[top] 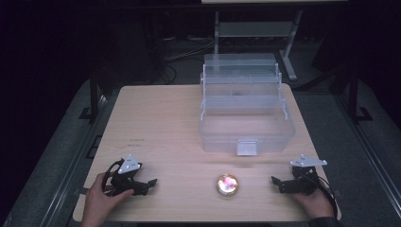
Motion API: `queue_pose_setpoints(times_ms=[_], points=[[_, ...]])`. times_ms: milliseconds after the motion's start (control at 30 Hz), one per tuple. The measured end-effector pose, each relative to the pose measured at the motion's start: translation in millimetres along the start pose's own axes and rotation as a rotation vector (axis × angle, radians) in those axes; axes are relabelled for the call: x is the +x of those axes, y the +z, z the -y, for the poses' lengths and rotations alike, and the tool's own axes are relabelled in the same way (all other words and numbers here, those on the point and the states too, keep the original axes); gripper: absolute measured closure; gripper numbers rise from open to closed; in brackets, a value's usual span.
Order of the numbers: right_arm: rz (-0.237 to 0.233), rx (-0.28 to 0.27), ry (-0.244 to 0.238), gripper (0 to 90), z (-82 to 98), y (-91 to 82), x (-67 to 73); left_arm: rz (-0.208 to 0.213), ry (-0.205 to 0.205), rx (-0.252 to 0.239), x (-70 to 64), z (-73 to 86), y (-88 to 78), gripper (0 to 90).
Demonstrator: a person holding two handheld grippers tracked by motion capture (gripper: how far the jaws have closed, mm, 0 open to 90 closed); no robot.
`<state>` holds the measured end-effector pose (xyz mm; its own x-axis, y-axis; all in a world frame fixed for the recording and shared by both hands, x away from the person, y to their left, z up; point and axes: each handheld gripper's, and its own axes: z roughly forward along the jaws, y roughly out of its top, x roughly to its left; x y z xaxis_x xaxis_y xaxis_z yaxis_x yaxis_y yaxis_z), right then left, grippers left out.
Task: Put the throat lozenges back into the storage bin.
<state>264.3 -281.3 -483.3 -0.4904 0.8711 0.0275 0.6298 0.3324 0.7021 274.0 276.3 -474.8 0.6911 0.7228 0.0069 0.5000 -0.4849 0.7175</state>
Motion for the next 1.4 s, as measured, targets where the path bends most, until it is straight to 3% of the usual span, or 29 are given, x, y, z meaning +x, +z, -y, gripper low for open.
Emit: queue_pose_setpoints(times_ms=[533, 767, 1200, 1300, 1400], points=[[-0.017, 0.011, -0.019, 1.3, -2.2, 0.9, -1.5, 0.0, -0.001, -0.002, 0.0, 0.1, 0.1, 10.7], [-0.067, 0.05, -0.019, 1.6, -8.4, 0.1, 1.1, -0.001, -0.002, -0.001, 0.0, 0.3, -0.3, 10.7], [-0.059, 0.06, -0.073, 1.7, -22.2, -7.4, 13.3, -0.002, -0.003, 0.001, 0.1, 0.4, -0.6, 10.7], [-0.058, 0.071, -0.086, 12.1, -25.3, -9.2, 15.1, -0.002, -0.003, 0.0, 0.0, 0.4, -0.5, 10.7], [-0.061, 0.078, -0.102, 12.1, -28.1, -10.9, 17.0, -0.003, -0.002, -0.001, -0.2, 0.5, -0.4, 10.8]])
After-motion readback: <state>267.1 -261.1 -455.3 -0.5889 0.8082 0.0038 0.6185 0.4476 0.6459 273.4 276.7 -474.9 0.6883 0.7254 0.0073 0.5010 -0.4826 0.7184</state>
